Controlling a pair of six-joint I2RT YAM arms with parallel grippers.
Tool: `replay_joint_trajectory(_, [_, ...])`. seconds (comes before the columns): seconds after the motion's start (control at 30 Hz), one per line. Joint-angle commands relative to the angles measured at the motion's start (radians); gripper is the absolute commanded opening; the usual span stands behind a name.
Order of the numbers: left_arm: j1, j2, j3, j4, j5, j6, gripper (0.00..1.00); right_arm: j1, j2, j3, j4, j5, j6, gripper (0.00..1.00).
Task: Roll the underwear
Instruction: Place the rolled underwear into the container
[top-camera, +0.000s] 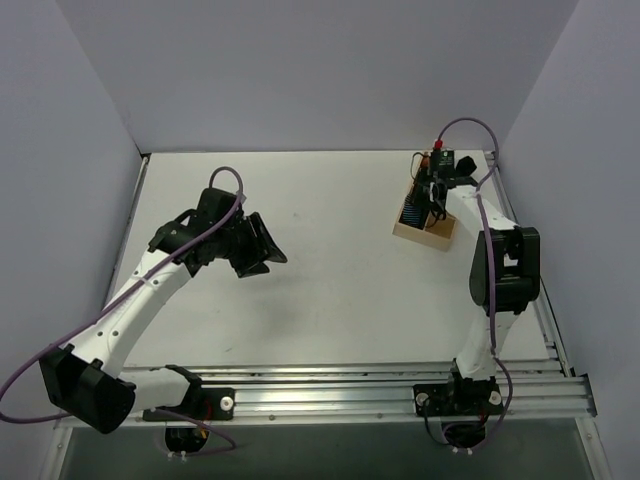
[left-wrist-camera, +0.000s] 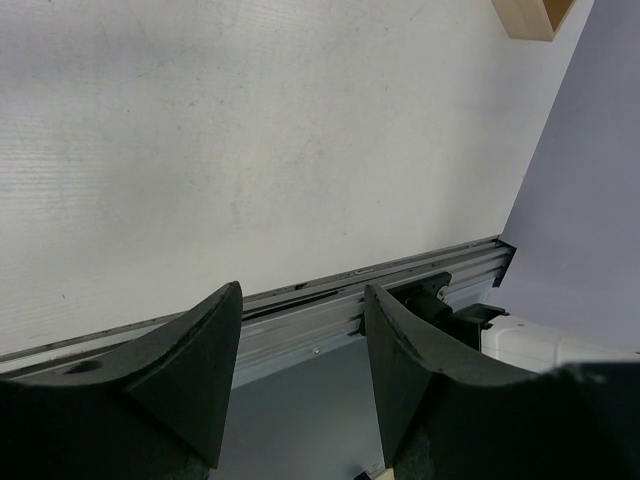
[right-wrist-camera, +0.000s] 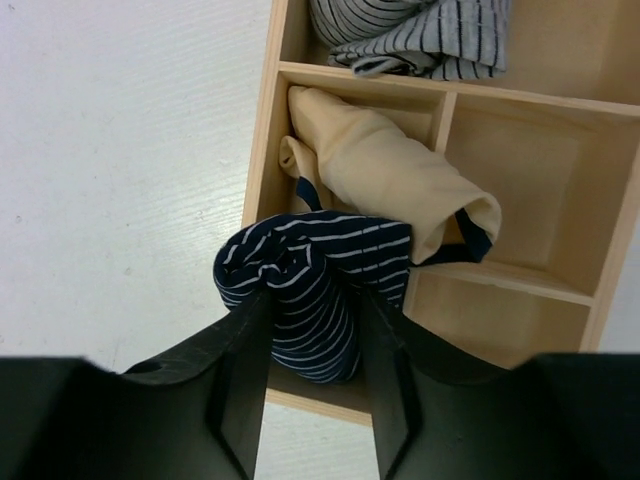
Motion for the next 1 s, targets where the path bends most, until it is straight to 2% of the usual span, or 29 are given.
replay_joint_trajectory(0.0, [0.006,0.018,0.072,0.025,0.021,0.032,0.6,-0.021,-0.079,0.08,-0.113,0.041,-0.015,0.37])
replay_joint_trajectory(0.13, [0.006,0.037,0.124,0.063,0.073,0.041,0.62,-0.021,-0.116,0.147,-0.235,0.068,-0.021,0.42])
replay_joint_trajectory(0.2, [0.006,0.067,0.166,0.052,0.082,0.061,0.65,-0.021,-0.16,0.157,-0.271,0.037,-0.003,0.49])
replay_joint_trajectory(0.23, [0.006,0.074,0.208,0.051,0.091,0.07,0.68,-0.021,-0.177,0.157,-0.303,0.019,0.002,0.62])
replay_joint_trajectory(0.27, [0.006,0.093,0.229,0.051,0.11,0.085,0.72,-0.018,-0.216,0.151,-0.322,-0.018,0.009,0.69])
replay_joint_trajectory(0.3, [0.006,0.102,0.25,0.043,0.115,0.093,0.76,-0.014,-0.24,0.144,-0.338,-0.029,0.019,0.82])
replay_joint_trajectory(0.33, [0.006,0.113,0.288,0.04,0.122,0.101,0.85,-0.009,-0.266,0.131,-0.361,-0.043,0.032,0.87])
replay_joint_trajectory(0.37, [0.006,0.135,0.307,0.028,0.136,0.11,0.88,-0.006,-0.32,0.116,-0.369,-0.056,0.039,0.9])
replay_joint_trajectory(0.4, [0.006,0.143,0.321,0.025,0.136,0.112,0.91,0.002,-0.349,0.087,-0.381,-0.075,0.045,1.0])
replay_joint_trajectory(0.43, [0.006,0.152,0.334,0.022,0.139,0.115,0.94,0.011,-0.377,0.069,-0.4,-0.104,0.058,1.0])
replay_joint_trajectory(0.5, [0.006,0.165,0.356,0.02,0.145,0.122,0.94,0.037,-0.461,0.027,-0.423,-0.115,0.066,1.0])
replay_joint_trajectory(0.73, [0.01,0.189,0.425,0.005,0.142,0.185,0.94,0.205,-0.682,-0.091,-0.492,-0.051,0.201,1.0])
replay_joint_trajectory(0.97, [0.014,0.131,0.318,0.137,0.228,0.201,0.94,0.256,-0.805,-0.172,-0.477,-0.024,0.284,1.0])
